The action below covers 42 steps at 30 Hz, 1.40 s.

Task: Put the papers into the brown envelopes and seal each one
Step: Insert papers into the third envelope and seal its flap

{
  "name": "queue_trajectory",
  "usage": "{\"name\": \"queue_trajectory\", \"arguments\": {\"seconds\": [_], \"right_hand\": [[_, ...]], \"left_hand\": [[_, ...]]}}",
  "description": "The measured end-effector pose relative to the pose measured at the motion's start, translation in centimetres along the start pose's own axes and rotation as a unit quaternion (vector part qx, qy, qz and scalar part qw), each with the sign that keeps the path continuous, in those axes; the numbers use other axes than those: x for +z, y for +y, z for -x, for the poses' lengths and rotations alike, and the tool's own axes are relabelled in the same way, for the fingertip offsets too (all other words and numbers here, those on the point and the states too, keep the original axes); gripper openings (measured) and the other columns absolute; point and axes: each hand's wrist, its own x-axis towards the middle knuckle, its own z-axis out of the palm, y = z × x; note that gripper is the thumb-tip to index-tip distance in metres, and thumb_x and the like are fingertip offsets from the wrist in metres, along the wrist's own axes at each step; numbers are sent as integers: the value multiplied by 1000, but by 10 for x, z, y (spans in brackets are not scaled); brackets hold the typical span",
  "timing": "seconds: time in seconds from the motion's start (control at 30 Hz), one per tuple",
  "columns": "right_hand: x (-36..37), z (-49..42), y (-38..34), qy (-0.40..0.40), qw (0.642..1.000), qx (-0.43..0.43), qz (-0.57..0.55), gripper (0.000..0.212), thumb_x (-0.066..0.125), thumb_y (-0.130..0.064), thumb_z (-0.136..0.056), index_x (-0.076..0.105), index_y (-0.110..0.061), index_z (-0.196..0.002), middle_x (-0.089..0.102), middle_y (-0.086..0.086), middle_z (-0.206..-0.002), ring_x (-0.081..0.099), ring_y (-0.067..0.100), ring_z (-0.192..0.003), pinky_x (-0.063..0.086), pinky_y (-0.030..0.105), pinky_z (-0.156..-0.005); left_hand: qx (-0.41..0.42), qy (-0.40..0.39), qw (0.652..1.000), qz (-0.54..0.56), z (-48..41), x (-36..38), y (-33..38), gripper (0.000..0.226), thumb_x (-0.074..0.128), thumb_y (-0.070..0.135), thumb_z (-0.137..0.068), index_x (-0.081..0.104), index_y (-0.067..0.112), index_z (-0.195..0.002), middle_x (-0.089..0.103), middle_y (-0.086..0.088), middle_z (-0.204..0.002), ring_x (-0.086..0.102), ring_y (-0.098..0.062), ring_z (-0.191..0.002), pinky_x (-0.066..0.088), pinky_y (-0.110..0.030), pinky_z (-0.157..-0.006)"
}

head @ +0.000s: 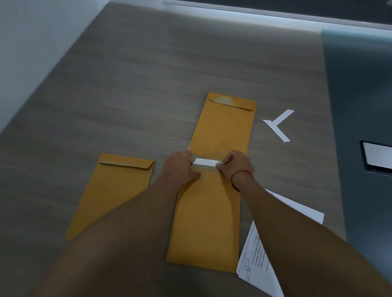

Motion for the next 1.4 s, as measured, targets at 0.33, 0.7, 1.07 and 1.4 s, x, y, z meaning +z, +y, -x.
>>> {"name": "queue_trajectory", "arguments": {"seconds": [0.33,0.7,1.07,1.4], "right_hand": [[3,-2,2,-9,994,-55,-95,17,67,-8,-83,69,-5,-99,60,3,-87,55,13,-83,50,27,-85],[-42,10,11,-124,988,-55,-74,11,71,-11,-80,77,-11,-89,70,-3,-83,63,13,-82,45,19,-70],[-49,7,25,7,996,-68,-50,44,64,-2,-79,56,-4,-123,59,12,-123,57,29,-115,46,33,-95],[-9,42,35,26,970,-198,141,38,41,1,-88,65,-16,-112,61,9,-115,59,29,-107,46,33,-89]], "left_hand": [[22,-8,999,-25,2,-3,-1,84,77,57,-67,53,16,-136,42,0,-149,44,-20,-132,41,-34,-104],[10,-7,1000,-2,9,-1,6,84,83,52,-63,55,12,-131,48,-5,-142,51,-23,-124,45,-33,-98],[6,-32,999,-3,14,-4,19,89,86,36,-66,41,20,-141,23,-11,-153,44,-28,-131,42,-41,-105],[63,141,983,-98,59,21,28,15,61,26,-90,59,16,-101,64,0,-108,59,-21,-104,47,-35,-87]]}}
